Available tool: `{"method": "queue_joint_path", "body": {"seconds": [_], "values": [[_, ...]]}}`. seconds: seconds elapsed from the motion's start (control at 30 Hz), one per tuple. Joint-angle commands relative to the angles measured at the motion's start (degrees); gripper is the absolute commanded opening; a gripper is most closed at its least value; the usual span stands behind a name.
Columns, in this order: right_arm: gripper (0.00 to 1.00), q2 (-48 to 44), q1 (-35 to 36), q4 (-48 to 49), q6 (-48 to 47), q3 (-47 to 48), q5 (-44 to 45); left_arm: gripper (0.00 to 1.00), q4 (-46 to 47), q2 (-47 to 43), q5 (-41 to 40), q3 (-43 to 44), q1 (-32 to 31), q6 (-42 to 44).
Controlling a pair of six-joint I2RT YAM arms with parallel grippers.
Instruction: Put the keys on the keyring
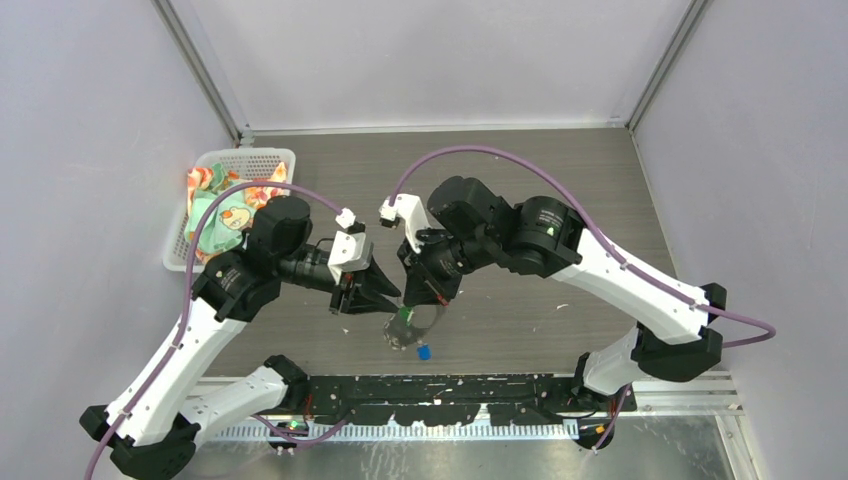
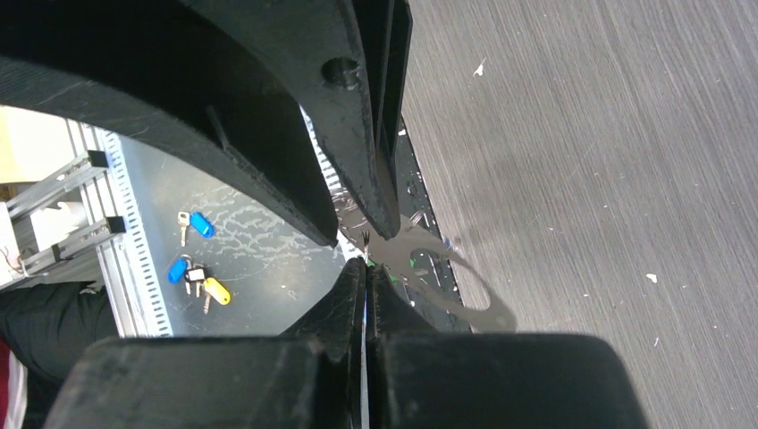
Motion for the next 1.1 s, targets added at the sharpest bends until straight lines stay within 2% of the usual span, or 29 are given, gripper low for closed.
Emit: {"method": "queue_joint_path", "body": {"seconds": [0.0,0.17,0.37,0.43,0.53,0.67,0.77,0.9,1.07], "values": [[0.01,1.1,0.0,-1.5,-1.1,4.4,-2.5,0.3,0.4,-0.3,1.6,2.1,-0.1,1.0],[0.01,1.8,0.0,-2.1,-1.3,5.4,-3.1,0.25,0.0,-0.5,1.9,1.7,-0.1,1.2],[0.01,2.8,-0.1,-2.0,-1.4,6.8,-4.2,0.09,-1.2,0.1,1.4,1.4,-0.1,2.7],[0.01,3.3,0.0,-2.3,-1.3,7.4,-4.9,0.08,-0.8,0.4,1.5,1.4,-0.1,2.3],[0.01,3.6,0.0,-2.0,-1.1,7.4,-5.1,0.15,0.8,0.5,1.6,1.5,-0.1,0.8],[0.01,3.7,-0.1,-1.6,-1.1,6.9,-5.2,0.14,1.2,0.6,2.4,1.9,-0.2,0.0],[0.01,3.7,0.0,-0.9,-0.9,6.9,-5.5,0.01,1.2,0.5,2.1,1.5,-0.2,0.4],[0.13,2.4,-0.1,0.7,-0.2,6.0,-4.3,0.0,2.0,0.3,1.2,1.0,-0.2,-0.3],[0.31,-5.7,-1.2,7.3,1.7,-1.4,1.2,0.0,12.2,-1.7,-0.9,-1.4,-0.1,-11.2]]}}
